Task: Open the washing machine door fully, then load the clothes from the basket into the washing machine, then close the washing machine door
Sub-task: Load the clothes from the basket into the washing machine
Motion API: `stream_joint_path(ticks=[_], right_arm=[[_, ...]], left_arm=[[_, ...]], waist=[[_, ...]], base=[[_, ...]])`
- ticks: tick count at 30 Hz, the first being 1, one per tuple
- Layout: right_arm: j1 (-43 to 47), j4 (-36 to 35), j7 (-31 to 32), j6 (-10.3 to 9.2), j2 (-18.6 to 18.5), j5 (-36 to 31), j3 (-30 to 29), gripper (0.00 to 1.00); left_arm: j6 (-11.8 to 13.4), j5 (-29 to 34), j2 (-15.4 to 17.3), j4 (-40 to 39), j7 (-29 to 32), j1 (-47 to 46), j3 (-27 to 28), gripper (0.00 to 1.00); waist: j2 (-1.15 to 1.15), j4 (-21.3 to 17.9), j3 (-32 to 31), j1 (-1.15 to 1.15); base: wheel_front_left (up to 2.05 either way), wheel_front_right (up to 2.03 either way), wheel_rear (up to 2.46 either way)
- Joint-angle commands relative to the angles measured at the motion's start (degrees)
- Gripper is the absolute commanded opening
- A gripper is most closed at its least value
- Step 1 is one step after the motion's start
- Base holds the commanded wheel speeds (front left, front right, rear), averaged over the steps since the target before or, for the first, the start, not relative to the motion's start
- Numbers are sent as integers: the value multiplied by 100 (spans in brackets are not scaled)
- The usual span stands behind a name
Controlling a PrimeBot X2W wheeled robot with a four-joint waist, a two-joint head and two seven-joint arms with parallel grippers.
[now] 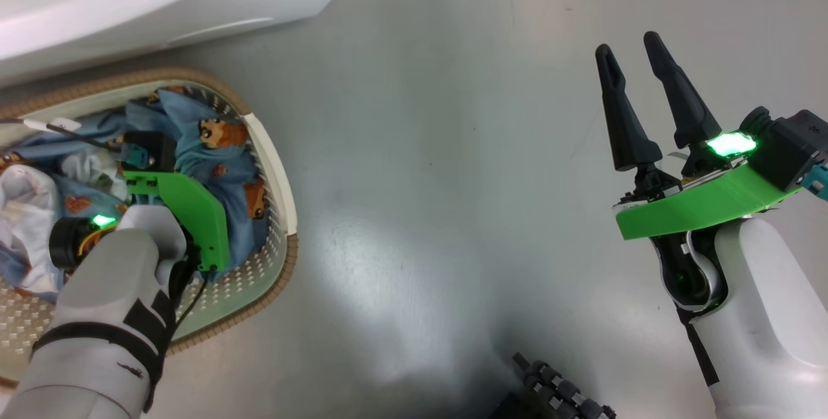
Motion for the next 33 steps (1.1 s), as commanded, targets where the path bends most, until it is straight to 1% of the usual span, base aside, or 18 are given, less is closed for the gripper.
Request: stream_joint_path(ticks=[1, 8, 15, 20, 26, 33], right_arm=[[187, -95, -28, 9, -31, -32, 72, 100], [217, -93, -28, 9, -68, -59, 79, 100], [356, -40, -28, 9, -97, -79, 99, 100], [511, 25, -28, 9, -111, -85, 110, 100], [701, 110, -28, 9, -169, -105, 89, 100], [952, 196, -28, 9, -254, -152, 23, 100]], left_arm=[[-13, -46, 94, -15, -65, 142, 59, 0], [-13, -367, -25, -170, -378, 420, 21, 0], [-13, -774, -64, -620, -798, 910, -164, 0], [-13, -1115, -31, -1026, -1162, 1314, -357, 0], [-13, -1450, 96, -1366, -1576, 1679, -559, 0], [-13, -1731, 168, -1769, -1858, 2022, -591, 0]], waist=[[0, 46, -74, 0], [0, 215, -451, 0], [0, 435, -1042, 0], [0, 595, -1506, 0], [0, 818, -2037, 0], [0, 1127, -2603, 0]], base=[[0, 0, 0], [0, 0, 0], [0, 0, 0], [0, 0, 0], [0, 0, 0], [0, 0, 0]])
